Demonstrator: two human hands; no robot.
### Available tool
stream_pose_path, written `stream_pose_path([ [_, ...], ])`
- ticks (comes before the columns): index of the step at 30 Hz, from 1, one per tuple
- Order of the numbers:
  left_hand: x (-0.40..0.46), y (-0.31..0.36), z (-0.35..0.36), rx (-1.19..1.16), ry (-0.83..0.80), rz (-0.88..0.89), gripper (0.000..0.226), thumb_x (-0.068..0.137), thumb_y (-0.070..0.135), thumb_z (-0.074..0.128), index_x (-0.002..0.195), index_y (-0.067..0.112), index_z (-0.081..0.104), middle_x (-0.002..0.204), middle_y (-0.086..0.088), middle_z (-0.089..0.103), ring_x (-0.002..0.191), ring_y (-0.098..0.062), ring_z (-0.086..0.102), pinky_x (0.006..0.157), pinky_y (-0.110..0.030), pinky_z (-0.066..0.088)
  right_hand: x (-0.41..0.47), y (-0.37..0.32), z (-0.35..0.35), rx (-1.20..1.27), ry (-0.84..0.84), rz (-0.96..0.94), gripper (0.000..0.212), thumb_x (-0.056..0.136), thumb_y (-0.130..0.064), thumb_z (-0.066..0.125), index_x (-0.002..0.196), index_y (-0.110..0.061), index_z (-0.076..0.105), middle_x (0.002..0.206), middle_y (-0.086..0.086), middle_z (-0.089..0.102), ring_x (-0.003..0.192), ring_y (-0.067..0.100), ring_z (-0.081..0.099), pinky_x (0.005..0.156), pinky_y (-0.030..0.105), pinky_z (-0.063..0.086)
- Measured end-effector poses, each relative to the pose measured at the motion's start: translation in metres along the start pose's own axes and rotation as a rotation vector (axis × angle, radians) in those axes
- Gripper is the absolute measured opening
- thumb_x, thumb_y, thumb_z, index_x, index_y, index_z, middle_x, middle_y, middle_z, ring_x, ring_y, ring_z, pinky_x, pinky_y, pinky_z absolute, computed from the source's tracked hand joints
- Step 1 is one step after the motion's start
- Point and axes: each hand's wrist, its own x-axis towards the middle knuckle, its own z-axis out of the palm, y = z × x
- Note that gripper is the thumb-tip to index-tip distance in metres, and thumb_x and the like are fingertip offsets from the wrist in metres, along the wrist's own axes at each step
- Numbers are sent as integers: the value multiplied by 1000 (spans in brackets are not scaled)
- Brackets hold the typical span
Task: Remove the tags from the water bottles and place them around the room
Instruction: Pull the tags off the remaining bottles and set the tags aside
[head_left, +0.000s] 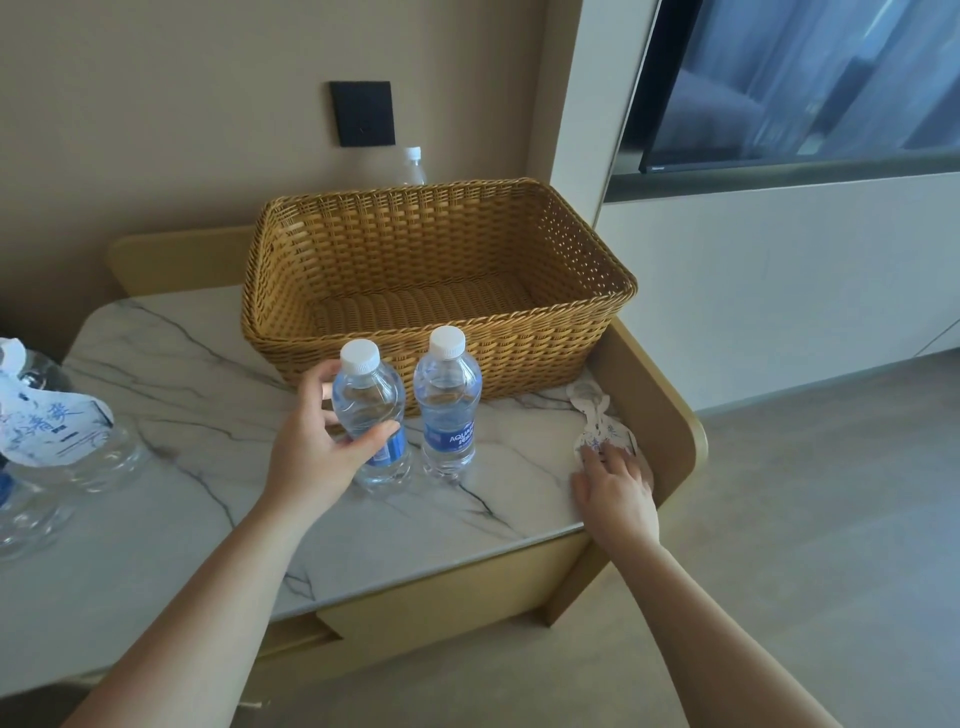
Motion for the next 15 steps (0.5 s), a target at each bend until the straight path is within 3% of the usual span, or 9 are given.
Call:
stream_pose_path([
  [4,-2,2,1,-6,2,-11,72,69,28,85,123,44,40,111,19,58,86,14,57,63,-5,38,-5,1,0,-2,-49,-19,52,99,-38,35,147,-22,30,159,7,20,147,23,7,117,42,12],
  [7,-5,5,2,2,20,-4,71,69,29,84,122,44,40,110,20,58,85,16,55,60,-1,37,-15,-2,-7,-5,-24,-77,54,98,-36,38,148,-19,29,161,7,14,148,24,2,117,43,12],
  [9,-7,7,2,-3,35,-4,70,69,33,84,118,52,38,110,25,58,89,13,56,63,-2,39,-24,-10,-12,54,22,-136,52,98,-31,44,146,-15,35,158,8,22,148,25,9,117,43,16],
  [11,-10,8,4,-20,51,-18,68,70,36,83,121,53,40,110,29,58,94,8,58,72,-15,48,-36,-25,-18,138,79,-210,46,96,-26,52,139,-11,47,152,11,36,144,28,22,115,43,24],
  [15,-18,7,7,14,86,-3,77,73,41,78,140,36,39,116,22,62,100,7,60,78,-27,56,-59,-67,-25,282,134,-362,36,92,-21,58,126,-10,59,136,9,53,131,27,43,105,38,38],
])
